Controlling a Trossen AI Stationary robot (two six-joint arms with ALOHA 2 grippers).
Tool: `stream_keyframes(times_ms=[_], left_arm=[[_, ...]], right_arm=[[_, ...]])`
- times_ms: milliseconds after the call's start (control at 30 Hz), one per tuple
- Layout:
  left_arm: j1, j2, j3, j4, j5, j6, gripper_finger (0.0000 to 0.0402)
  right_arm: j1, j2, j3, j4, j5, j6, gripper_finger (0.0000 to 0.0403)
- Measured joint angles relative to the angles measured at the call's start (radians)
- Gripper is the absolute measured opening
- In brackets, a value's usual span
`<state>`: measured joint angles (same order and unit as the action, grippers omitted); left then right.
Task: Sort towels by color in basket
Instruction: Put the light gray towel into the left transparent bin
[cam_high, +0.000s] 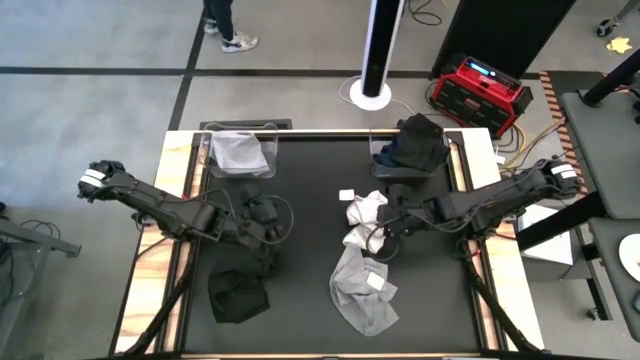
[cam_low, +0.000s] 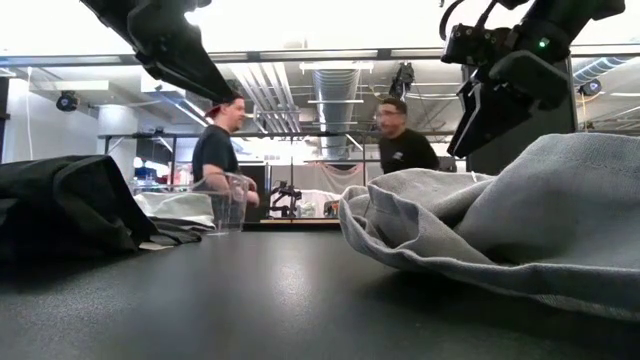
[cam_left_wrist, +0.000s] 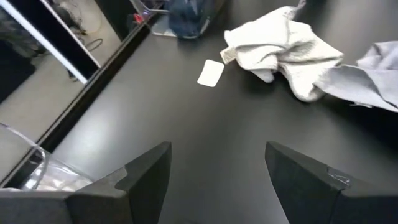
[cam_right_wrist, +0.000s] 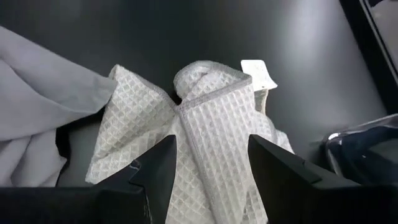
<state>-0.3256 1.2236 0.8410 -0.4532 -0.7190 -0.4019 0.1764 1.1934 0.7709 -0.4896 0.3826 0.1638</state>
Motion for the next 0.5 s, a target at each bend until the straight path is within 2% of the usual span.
stream_keyframes(times_ms=[100,300,500], left_arm=[[0.000,0.000,0.000,0.011,-0.019,-0.010,0.0245],[0.000,0.000,0.000,0.017,-0.042,-0.027,0.0245],[0.000,0.013,0.000,0.017,-0.059,-0.013,0.0245]], right_arm=[[0.004,-0.015,0.009,-0.031,0.001,0.008,0.0192],[0.024,-0.070,0.007,-0.223,-0.007,0.151,0.0192],[0.024,-0.086,-0.012,-0.237,-0.007,0.183,0.0192]])
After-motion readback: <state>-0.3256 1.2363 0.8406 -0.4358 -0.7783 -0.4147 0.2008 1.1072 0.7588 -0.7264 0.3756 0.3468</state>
